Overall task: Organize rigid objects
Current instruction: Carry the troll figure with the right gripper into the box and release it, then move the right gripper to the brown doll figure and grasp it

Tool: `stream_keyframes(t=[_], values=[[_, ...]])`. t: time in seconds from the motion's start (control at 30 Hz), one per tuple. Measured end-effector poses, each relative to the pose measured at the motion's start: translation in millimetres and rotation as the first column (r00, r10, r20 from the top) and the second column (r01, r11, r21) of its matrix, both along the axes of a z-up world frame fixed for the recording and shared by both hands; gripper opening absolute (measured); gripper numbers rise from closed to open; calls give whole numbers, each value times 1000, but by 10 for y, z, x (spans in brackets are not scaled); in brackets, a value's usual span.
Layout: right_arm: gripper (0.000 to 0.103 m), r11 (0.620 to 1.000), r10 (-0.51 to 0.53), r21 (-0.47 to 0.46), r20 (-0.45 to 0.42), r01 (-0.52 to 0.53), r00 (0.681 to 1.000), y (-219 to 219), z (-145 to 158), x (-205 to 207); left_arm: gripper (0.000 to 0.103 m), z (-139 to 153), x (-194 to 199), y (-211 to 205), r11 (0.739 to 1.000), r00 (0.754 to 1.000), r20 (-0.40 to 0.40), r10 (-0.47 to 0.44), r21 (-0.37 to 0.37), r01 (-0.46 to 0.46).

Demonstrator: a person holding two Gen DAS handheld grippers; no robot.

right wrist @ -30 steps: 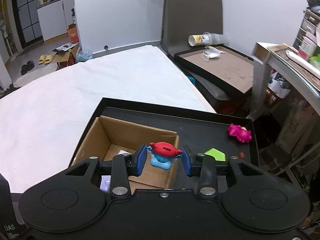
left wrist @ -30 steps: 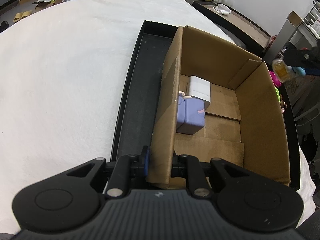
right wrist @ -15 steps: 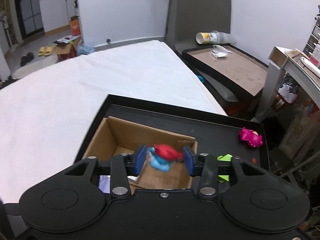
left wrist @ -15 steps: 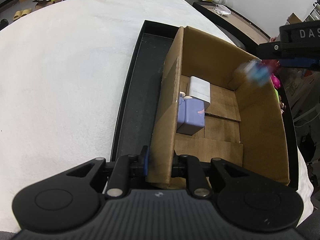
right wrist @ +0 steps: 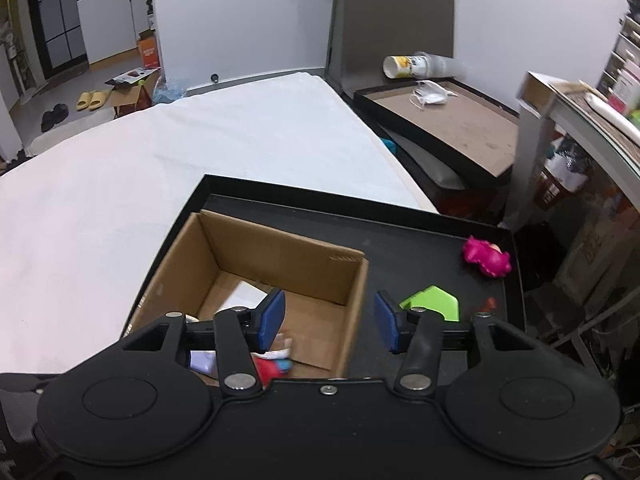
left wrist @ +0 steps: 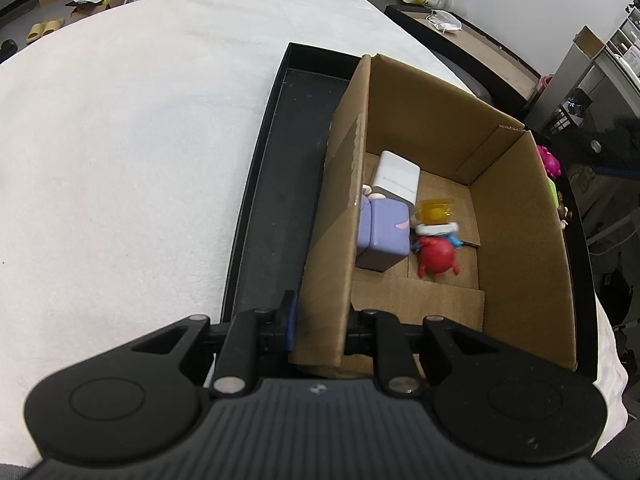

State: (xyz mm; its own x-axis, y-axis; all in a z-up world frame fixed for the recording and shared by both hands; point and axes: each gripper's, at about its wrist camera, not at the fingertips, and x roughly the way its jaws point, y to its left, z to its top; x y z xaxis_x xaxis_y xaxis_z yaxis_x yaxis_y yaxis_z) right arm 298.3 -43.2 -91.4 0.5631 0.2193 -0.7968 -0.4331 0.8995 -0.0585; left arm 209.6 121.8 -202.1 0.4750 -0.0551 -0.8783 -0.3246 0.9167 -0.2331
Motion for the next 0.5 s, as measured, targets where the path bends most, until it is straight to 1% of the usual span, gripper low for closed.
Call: stream_keyframes(t=[0.5], values=[[51,995,-96,11,-17,97,995,-721,-109,17,18,25,37,-27,1000,1000,-19,2,10,-2]])
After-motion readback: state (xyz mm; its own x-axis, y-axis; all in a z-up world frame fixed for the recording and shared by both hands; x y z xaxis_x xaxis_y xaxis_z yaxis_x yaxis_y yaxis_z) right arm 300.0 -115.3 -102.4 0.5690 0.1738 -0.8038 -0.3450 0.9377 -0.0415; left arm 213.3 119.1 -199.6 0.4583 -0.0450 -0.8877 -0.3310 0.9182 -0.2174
